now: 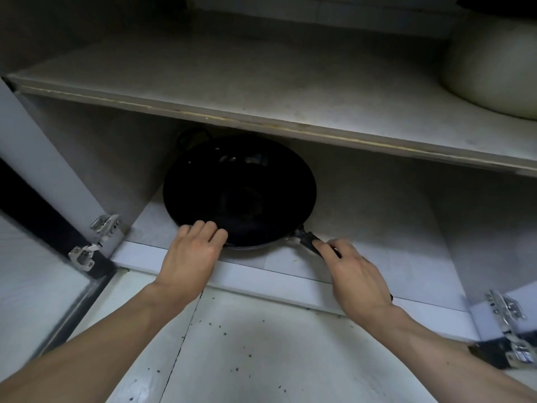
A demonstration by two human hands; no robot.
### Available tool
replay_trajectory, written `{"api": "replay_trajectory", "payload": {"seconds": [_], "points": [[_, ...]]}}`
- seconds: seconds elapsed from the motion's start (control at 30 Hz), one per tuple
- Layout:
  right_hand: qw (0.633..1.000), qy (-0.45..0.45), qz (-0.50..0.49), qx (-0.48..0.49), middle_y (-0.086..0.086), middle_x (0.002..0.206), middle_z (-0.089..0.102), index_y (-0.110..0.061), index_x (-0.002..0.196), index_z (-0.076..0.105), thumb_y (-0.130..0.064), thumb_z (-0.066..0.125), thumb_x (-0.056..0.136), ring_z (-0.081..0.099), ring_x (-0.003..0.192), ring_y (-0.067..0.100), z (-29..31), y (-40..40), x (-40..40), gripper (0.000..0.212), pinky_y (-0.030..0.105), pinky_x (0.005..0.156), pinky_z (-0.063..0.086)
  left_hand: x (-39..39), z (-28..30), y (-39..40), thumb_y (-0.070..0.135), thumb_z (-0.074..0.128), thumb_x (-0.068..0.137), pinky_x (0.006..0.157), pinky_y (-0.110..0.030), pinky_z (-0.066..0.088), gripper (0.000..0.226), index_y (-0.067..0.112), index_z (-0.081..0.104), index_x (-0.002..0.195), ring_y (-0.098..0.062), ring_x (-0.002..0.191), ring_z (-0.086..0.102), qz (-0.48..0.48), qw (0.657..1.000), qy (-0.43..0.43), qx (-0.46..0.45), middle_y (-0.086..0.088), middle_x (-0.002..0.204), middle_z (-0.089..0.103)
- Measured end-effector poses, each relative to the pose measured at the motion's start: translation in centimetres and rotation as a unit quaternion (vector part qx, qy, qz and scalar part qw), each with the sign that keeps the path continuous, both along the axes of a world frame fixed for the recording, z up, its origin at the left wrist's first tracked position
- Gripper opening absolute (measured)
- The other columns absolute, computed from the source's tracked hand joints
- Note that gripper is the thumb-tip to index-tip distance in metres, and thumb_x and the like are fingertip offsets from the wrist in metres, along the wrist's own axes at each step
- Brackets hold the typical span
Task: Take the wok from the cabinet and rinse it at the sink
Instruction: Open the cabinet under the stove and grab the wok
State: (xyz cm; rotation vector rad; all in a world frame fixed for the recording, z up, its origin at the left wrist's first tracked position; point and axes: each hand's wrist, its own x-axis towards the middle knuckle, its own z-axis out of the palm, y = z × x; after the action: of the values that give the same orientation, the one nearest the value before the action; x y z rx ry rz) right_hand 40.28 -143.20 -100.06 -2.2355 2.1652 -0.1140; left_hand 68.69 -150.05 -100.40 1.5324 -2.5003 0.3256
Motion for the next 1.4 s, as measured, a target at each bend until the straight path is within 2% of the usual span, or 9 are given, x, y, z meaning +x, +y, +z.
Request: {"api": "replay_trajectory", "payload": {"seconds": [0.17, 0.33, 0.47, 0.53, 0.67, 0.77, 0.87, 1.1, 1.4], "points": [[1.000, 0.013, 0.014, -0.001, 0.000, 0.126, 0.044, -0.029, 0.143, 0.029, 0.013, 0.050, 0.063, 0.054, 0.092, 0.025, -0.2, 3.9, -0.8, 0.093, 0.028, 0.063, 0.035, -0.1, -0.2, 3.8, -0.022, 0.069, 0.039, 0.056, -0.030, 0.029, 0.051, 0.008, 0.056, 0.078, -0.023, 0.064, 0.042, -0.031, 0.999, 0.017, 0.001, -0.005, 0.073, 0.047], [0.998, 0.059, 0.002, -0.006, 0.001, 0.114, 0.053, -0.023, 0.140, 0.041, 0.013, 0.055, 0.054, 0.053, 0.082, 0.024, -0.1, 7.3, -1.6, 0.095, 0.026, 0.061, 0.032, -0.2, -0.6, 7.0, -0.022, 0.063, 0.036, 0.054, -0.031, 0.033, 0.053, 0.008, 0.057, 0.080, -0.024, 0.065, 0.043, -0.070, 0.997, 0.025, 0.002, -0.005, 0.075, 0.048], [0.995, 0.094, 0.027, 0.030, 0.006, 0.120, 0.047, -0.023, 0.147, 0.028, 0.013, 0.048, 0.055, 0.051, 0.086, 0.027, 0.0, 8.0, -1.9, 0.101, 0.032, 0.062, 0.042, 0.0, -0.4, 7.7, -0.020, 0.061, 0.034, 0.053, -0.033, 0.038, 0.057, 0.008, 0.059, 0.083, -0.025, 0.066, 0.044, -0.081, 0.997, 0.016, 0.007, -0.005, 0.077, 0.049], [0.993, 0.094, 0.037, 0.054, 0.006, 0.122, 0.040, -0.026, 0.148, 0.017, 0.012, 0.047, 0.059, 0.049, 0.082, 0.027, 0.0, 7.9, -2.2, 0.102, 0.033, 0.055, 0.038, 0.1, -0.3, 7.7, -0.020, 0.061, 0.032, 0.052, -0.034, 0.039, 0.059, 0.008, 0.059, 0.084, -0.024, 0.067, 0.044, -0.082, 0.997, 0.009, 0.009, -0.004, 0.077, 0.049], [0.995, 0.053, 0.036, 0.074, 0.001, 0.109, 0.040, -0.042, 0.145, 0.007, 0.004, 0.044, 0.076, 0.040, 0.053, 0.025, 0.3, 7.2, -3.0, 0.090, 0.035, 0.050, 0.036, 0.3, -0.3, 7.5, -0.019, 0.072, 0.042, 0.054, -0.032, 0.038, 0.053, 0.010, 0.060, 0.085, -0.023, 0.068, 0.044, -0.077, 0.997, 0.011, 0.009, -0.002, 0.078, 0.049], [0.994, -0.034, 0.045, 0.090, -0.002, 0.102, 0.045, -0.049, 0.143, 0.008, -0.008, 0.041, 0.088, 0.050, 0.063, 0.028, 0.4, 6.9, -3.7, 0.076, 0.038, 0.060, 0.045, 0.5, -0.4, 7.4, -0.016, 0.075, 0.047, 0.056, -0.031, 0.037, 0.051, 0.012, 0.059, 0.087, -0.022, 0.070, 0.042, -0.085, 0.996, 0.012, 0.011, -0.001, 0.079, 0.048], [0.990, -0.085, 0.060, 0.099, -0.004, 0.094, 0.044, -0.053, 0.141, 0.009, -0.014, 0.042, 0.090, 0.051, 0.070, 0.029, 0.4, 6.7, -4.2, 0.072, 0.038, 0.063, 0.046, 0.7, -0.5, 7.3, -0.015, 0.076, 0.050, 0.057, -0.032, 0.037, 0.048, 0.012, 0.059, 0.087, -0.022, 0.070, 0.042, -0.097, 0.995, 0.017, 0.013, -0.001, 0.080, 0.048], [0.998, 0.009, 0.029, 0.046, 0.000, 0.090, 0.042, -0.053, 0.143, 0.002, -0.006, 0.046, 0.087, 0.043, 0.053, 0.030, -1.3, 7.3, -4.0, 0.085, 0.033, 0.051, 0.035, 0.6, -0.6, 7.1, -0.018, 0.073, 0.050, 0.055, -0.035, 0.041, 0.047, 0.008, 0.063, 0.087, -0.025, 0.068, 0.047, -0.123, 0.992, 0.015, 0.007, -0.004, 0.078, 0.053], [0.999, 0.020, 0.021, 0.024, -0.001, 0.085, 0.036, -0.048, 0.147, 0.011, 0.007, 0.049, 0.074, 0.039, 0.060, 0.023, -1.0, 7.9, -4.4, 0.098, 0.029, 0.048, 0.027, -0.1, 0.7, 7.2, -0.021, 0.069, 0.046, 0.055, -0.037, 0.042, 0.049, 0.007, 0.064, 0.086, -0.025, 0.067, 0.049, -0.130, 0.991, 0.018, -0.008, -0.004, 0.077, 0.055]]}}
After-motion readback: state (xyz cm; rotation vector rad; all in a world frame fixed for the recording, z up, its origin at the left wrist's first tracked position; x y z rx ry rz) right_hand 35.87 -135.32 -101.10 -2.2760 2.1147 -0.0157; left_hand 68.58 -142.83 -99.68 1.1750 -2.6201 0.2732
